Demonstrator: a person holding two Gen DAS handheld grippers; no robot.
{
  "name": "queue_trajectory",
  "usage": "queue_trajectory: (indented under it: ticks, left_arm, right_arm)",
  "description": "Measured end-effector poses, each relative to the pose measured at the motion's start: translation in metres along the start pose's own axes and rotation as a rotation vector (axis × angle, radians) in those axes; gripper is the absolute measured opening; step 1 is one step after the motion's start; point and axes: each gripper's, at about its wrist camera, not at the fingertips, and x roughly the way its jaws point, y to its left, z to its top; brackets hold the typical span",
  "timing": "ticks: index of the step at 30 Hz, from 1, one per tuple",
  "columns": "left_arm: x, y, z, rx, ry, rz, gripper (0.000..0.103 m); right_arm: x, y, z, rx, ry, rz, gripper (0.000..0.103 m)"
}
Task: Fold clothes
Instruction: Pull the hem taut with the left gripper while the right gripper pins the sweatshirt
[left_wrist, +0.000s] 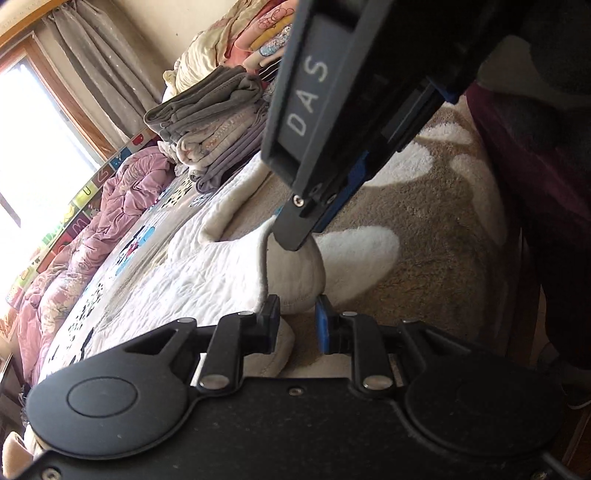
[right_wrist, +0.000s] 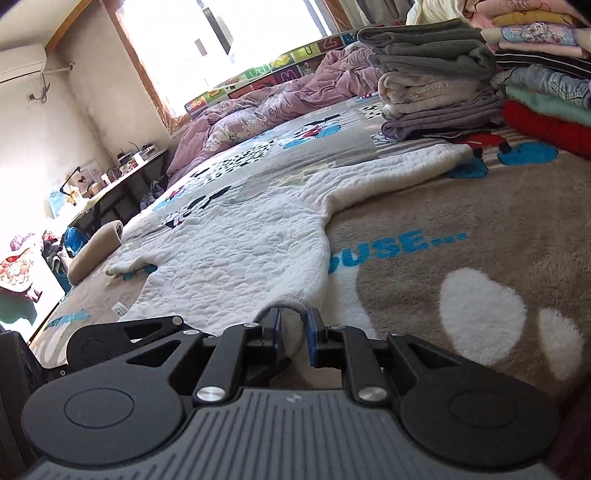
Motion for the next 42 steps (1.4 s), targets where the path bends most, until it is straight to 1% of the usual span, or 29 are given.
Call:
queue_trajectory:
  ticks: [3,6,8,9,10,13,16,18,21,22,24,25,26,28,30,32,34,35,36,37,39,41,42]
  left_arm:
    - [0.002,-0.003,-0.001,0.031,-0.002,0.017,0.02]
    - [0.004,-0.003,-0.001,0.027,-0.008,0.025,0.02]
    - [0.007,-0.006,-0.001,0.028,-0.011,0.047,0.02]
    - [0.007,-0.007,-0.002,0.039,-0.011,0.056,0.014]
    - [0.007,-0.009,-0.004,0.056,-0.012,0.068,0.002]
    - [-0.001,-0.012,-0.004,0.135,-0.045,0.12,0.002]
    - [-0.003,-0.011,-0.004,0.178,-0.052,0.143,0.002]
    - [-0.006,-0.013,-0.006,0.24,-0.043,0.161,0.001]
    - [-0.011,-0.015,-0.008,0.313,-0.028,0.184,0.001]
    - [-0.011,-0.016,-0.01,0.334,-0.022,0.185,0.001]
    - [-0.01,-0.019,-0.013,0.353,-0.01,0.161,0.001]
    - [-0.008,-0.02,-0.015,0.359,-0.007,0.153,0.001]
    - [-0.007,-0.022,-0.016,0.366,-0.004,0.15,0.001]
    - [-0.005,-0.025,-0.017,0.386,0.001,0.146,0.001]
    - [-0.004,-0.026,-0.018,0.398,0.006,0.145,0.001]
    - [-0.003,-0.027,-0.019,0.407,0.01,0.147,0.001]
    - [-0.003,-0.027,-0.019,0.413,0.017,0.15,0.001]
    - [-0.002,-0.027,-0.019,0.416,0.021,0.151,0.001]
    - [-0.002,-0.029,-0.019,0.425,0.024,0.155,0.001]
    - [-0.002,-0.03,-0.021,0.434,0.026,0.159,0.001]
    - [-0.003,-0.029,-0.02,0.426,0.032,0.156,0.001]
    - [-0.004,-0.026,-0.018,0.399,0.043,0.139,0.001]
    - [-0.008,-0.018,-0.017,0.358,0.048,0.129,0.001]
  right_arm:
    - [0.003,0.015,0.005,-0.075,-0.031,0.002,0.018]
    - [0.003,0.022,0.005,-0.109,-0.043,-0.002,0.019]
    - [0.004,0.019,0.005,-0.098,-0.033,-0.003,0.019]
    - [0.004,0.018,0.005,-0.094,-0.03,-0.007,0.019]
    - [0.004,0.017,0.004,-0.095,-0.033,-0.015,0.019]
    - [0.002,0.017,0.008,-0.096,-0.058,-0.01,0.02]
    - [0.007,0.019,0.017,-0.097,-0.076,0.019,0.02]
    - [0.02,0.02,0.022,-0.11,-0.058,0.044,0.02]
    - [0.046,0.004,0.022,-0.058,0.045,0.0,0.02]
    - [0.049,-0.005,0.018,-0.015,0.074,0.0,0.02]
    - [0.053,-0.025,0.009,0.071,0.132,-0.001,0.021]
    - [0.054,-0.034,0.005,0.109,0.15,0.001,0.021]
    - [0.052,-0.038,0.003,0.128,0.144,0.003,0.021]
    - [0.046,-0.033,0.007,0.089,0.098,-0.016,0.021]
    - [0.044,-0.021,0.016,0.006,0.043,-0.028,0.021]
    - [0.047,-0.011,0.023,-0.054,0.011,-0.004,0.021]
    - [0.059,-0.007,0.019,-0.096,0.047,-0.017,0.02]
    - [0.071,-0.013,0.012,-0.093,0.109,-0.039,0.02]
    - [0.079,-0.022,0.004,-0.062,0.145,-0.048,0.019]
    - [0.078,-0.028,-0.002,-0.034,0.125,-0.036,0.018]
    - [0.076,-0.029,-0.002,-0.032,0.117,-0.029,0.018]
    - [0.075,-0.029,-0.001,-0.031,0.112,-0.023,0.018]
    - [0.074,-0.029,-0.002,-0.029,0.109,-0.021,0.018]
